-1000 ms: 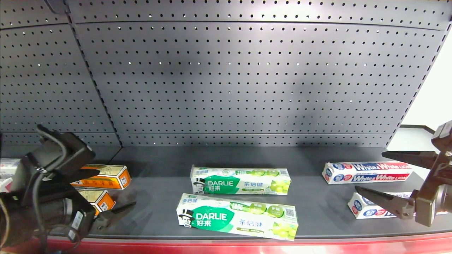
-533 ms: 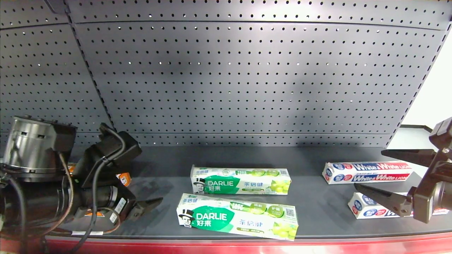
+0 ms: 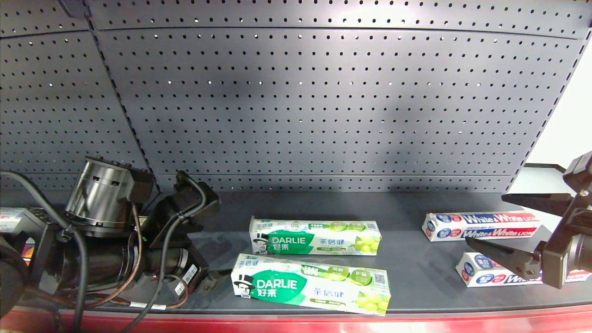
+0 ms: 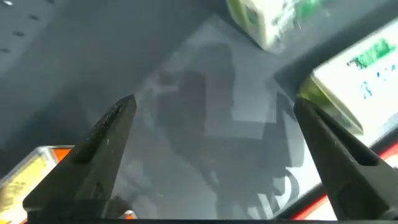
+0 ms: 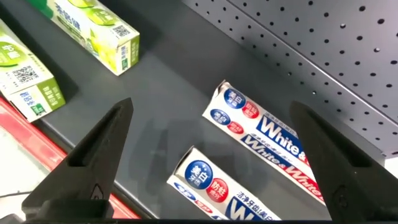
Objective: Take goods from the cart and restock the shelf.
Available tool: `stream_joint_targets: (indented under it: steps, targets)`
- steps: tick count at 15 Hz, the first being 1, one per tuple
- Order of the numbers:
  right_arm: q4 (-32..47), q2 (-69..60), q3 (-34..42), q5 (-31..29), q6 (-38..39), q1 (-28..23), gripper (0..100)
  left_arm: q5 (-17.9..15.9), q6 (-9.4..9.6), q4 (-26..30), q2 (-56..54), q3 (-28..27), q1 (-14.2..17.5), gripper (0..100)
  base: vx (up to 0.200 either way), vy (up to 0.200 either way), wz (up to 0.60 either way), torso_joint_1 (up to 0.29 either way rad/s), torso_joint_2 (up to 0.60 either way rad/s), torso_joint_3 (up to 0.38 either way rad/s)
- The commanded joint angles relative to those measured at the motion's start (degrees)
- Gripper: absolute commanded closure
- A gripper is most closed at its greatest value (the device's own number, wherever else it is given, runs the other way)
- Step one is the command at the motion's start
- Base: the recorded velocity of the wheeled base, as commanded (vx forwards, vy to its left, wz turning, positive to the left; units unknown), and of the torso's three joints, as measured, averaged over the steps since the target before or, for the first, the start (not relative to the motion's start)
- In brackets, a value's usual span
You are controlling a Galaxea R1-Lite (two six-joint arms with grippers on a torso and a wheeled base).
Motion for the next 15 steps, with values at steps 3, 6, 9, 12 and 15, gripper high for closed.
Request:
stream_joint_targets:
  steps: [3, 6, 9, 12, 15]
  targets:
    - [-1.04, 0.8, 0.24, 0.03, -0.03, -0.14, 0, -0.02, -0.08, -0.07, -0.24, 0.08, -1.46, 0, 0.0, 0.0, 0.0, 0.0, 0.0, 0.0]
    - [-1.04, 0.89, 0.41, 0.03, -0.03, -0.14, 0, 0.6, -0.08, 0.11, -0.6, 0.16, -2.52, 0, 0.0, 0.0, 0.0, 0.0, 0.0, 0.0]
    - [-1.04, 0.8, 0.59, 0.03, -0.03, -0.23, 0, 0.68, -0.08, 0.11, -0.6, 0.25, -2.52, 0, 0.0, 0.0, 0.0, 0.0, 0.0, 0.0]
    - [-1.04, 0.8, 0.67, 0.3, -0.12, 0.3, 0, 0.68, -0.08, 0.11, -1.48, 1.57, -2.52, 0, 0.0, 0.0, 0.0, 0.0, 0.0, 0.0]
    - [-1.04, 0.8, 1.73, 0.3, -0.3, 2.41, 0, 0.68, -0.08, 0.11, -2.44, 2.63, -2.43, 0, 0.0, 0.0, 0.0, 0.0, 0.0, 0.0]
